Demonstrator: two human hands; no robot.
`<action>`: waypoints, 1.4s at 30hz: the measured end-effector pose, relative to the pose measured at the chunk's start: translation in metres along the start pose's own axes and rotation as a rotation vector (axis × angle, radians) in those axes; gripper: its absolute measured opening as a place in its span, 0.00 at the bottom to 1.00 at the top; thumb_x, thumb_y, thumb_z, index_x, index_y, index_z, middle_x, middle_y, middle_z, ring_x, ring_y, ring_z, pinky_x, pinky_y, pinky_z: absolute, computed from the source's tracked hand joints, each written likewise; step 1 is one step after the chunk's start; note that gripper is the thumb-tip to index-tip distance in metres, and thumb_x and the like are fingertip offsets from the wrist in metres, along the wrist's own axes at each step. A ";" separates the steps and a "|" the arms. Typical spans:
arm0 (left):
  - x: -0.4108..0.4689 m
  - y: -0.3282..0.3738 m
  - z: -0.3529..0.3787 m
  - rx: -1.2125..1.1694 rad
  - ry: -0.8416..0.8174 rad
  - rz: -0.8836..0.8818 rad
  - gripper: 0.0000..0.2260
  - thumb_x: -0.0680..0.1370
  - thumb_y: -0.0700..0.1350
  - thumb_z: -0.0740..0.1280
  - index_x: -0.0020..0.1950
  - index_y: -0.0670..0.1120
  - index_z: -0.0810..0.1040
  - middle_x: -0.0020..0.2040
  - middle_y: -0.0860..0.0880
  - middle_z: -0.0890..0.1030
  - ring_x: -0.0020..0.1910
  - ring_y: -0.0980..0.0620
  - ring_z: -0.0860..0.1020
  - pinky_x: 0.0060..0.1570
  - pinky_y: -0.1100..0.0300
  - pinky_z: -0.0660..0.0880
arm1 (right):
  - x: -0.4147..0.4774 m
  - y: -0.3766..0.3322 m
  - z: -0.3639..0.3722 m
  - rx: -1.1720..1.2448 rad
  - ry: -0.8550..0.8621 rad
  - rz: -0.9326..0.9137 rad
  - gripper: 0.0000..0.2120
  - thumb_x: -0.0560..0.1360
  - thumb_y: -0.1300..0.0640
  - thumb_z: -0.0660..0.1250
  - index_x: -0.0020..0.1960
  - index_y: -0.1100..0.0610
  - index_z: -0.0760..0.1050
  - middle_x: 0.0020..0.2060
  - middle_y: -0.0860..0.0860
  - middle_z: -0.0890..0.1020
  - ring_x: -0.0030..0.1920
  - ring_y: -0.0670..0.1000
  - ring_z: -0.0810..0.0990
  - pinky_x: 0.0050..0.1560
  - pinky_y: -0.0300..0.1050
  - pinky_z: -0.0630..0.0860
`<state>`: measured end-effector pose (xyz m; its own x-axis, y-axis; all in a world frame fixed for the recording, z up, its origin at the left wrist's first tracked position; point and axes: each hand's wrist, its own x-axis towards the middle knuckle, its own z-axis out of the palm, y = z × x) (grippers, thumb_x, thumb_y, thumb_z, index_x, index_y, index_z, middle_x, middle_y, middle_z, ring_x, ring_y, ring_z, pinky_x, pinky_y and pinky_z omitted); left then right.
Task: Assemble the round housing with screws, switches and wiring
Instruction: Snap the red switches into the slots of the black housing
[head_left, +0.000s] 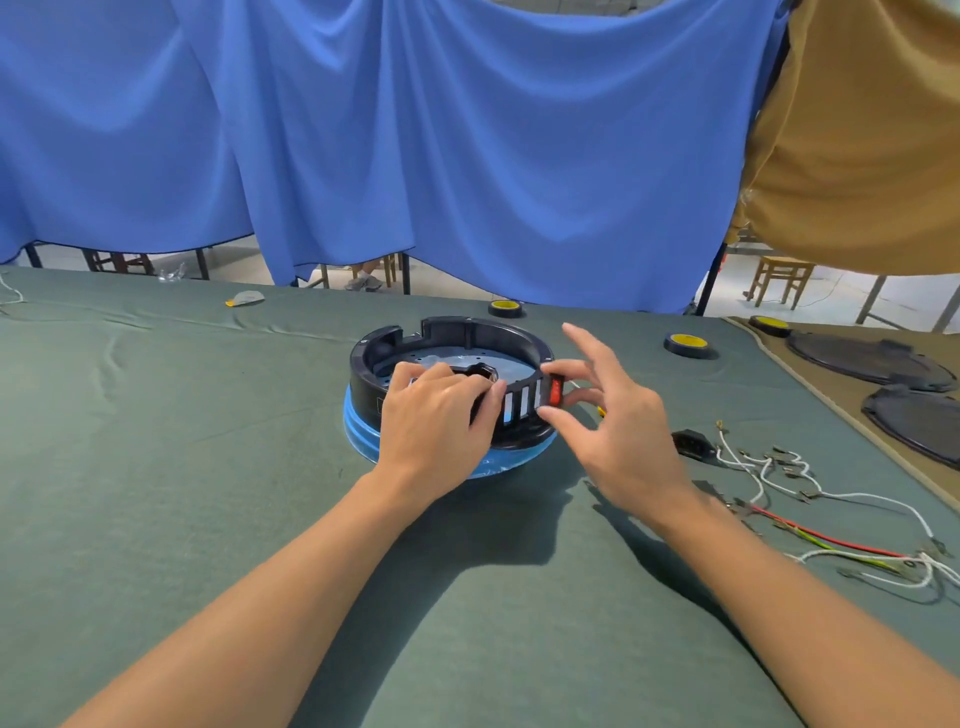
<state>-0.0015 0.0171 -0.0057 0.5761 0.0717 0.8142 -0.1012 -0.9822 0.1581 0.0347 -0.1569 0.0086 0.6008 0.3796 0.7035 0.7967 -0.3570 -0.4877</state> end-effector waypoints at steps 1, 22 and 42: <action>0.000 -0.001 0.000 -0.003 0.006 -0.008 0.16 0.79 0.50 0.62 0.36 0.46 0.83 0.29 0.51 0.80 0.32 0.48 0.76 0.46 0.54 0.65 | -0.004 0.003 0.004 0.005 0.002 -0.001 0.37 0.72 0.60 0.74 0.73 0.44 0.59 0.54 0.43 0.80 0.47 0.43 0.81 0.59 0.44 0.76; -0.005 0.009 0.002 -0.086 -0.024 0.171 0.14 0.73 0.51 0.73 0.55 0.45 0.84 0.50 0.50 0.85 0.48 0.46 0.82 0.49 0.52 0.71 | -0.015 0.000 0.010 0.027 0.161 -0.037 0.35 0.71 0.62 0.75 0.73 0.55 0.63 0.54 0.47 0.82 0.50 0.43 0.82 0.57 0.35 0.75; 0.004 0.003 -0.010 -0.129 -0.088 -0.142 0.13 0.71 0.47 0.65 0.52 0.54 0.85 0.41 0.57 0.81 0.39 0.56 0.70 0.51 0.60 0.59 | -0.013 0.004 0.012 -0.066 0.053 0.024 0.16 0.69 0.60 0.77 0.56 0.58 0.80 0.41 0.48 0.83 0.42 0.43 0.80 0.49 0.31 0.76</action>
<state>-0.0081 0.0162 0.0036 0.6596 0.1866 0.7280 -0.1138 -0.9327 0.3421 0.0307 -0.1529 -0.0093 0.6140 0.3253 0.7192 0.7749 -0.4217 -0.4708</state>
